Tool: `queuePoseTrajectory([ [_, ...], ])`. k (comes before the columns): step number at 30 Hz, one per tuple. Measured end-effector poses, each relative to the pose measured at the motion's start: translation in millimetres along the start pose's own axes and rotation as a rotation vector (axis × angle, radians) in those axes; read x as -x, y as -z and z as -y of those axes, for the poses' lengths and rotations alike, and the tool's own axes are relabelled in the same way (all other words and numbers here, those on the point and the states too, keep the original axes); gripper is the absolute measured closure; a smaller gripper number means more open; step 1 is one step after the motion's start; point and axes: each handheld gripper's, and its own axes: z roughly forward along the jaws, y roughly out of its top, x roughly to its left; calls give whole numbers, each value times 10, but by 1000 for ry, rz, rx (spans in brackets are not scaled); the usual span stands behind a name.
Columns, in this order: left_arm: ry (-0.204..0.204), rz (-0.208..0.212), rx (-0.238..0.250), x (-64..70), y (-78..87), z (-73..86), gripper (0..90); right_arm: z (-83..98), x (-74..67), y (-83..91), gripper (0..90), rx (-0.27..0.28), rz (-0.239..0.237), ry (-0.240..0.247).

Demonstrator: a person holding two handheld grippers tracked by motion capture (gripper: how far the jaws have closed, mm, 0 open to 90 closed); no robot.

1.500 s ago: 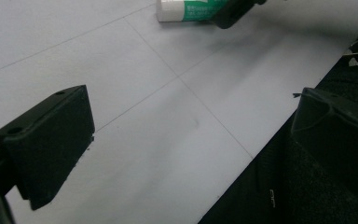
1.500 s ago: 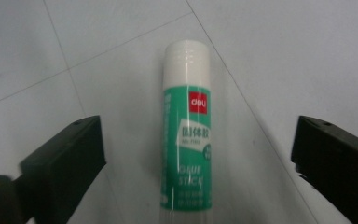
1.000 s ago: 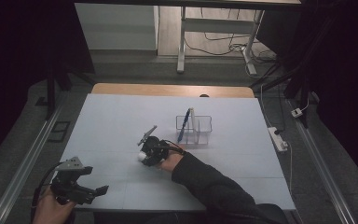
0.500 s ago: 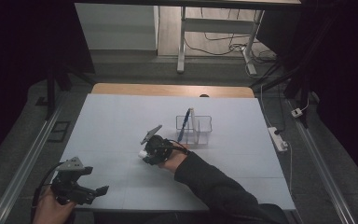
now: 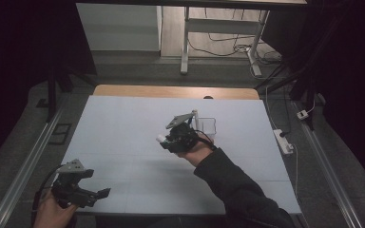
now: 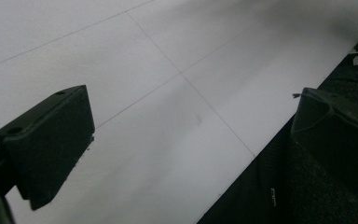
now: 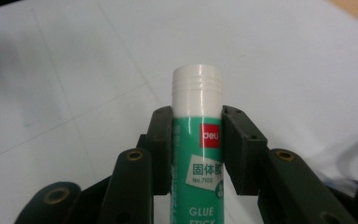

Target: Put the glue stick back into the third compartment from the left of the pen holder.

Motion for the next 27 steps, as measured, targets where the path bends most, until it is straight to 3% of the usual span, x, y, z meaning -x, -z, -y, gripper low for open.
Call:
queuePoseTrajectory([
  [9, -3, -5, -1, 6, -1, 0, 0, 36, 322, 411, 654, 102, 89, -81],
  [17, -4, -4, -4, 8, -3, -1, 0, 131, 686, 702, 654, 163, 216, -188],
  [22, -11, -4, -7, 9, -7, -4, 0, 219, 901, 767, 653, 194, 286, -244],
  [27, -13, -5, -10, 12, -11, -6, 0, 294, 1028, 657, 653, 202, 316, -277],
])
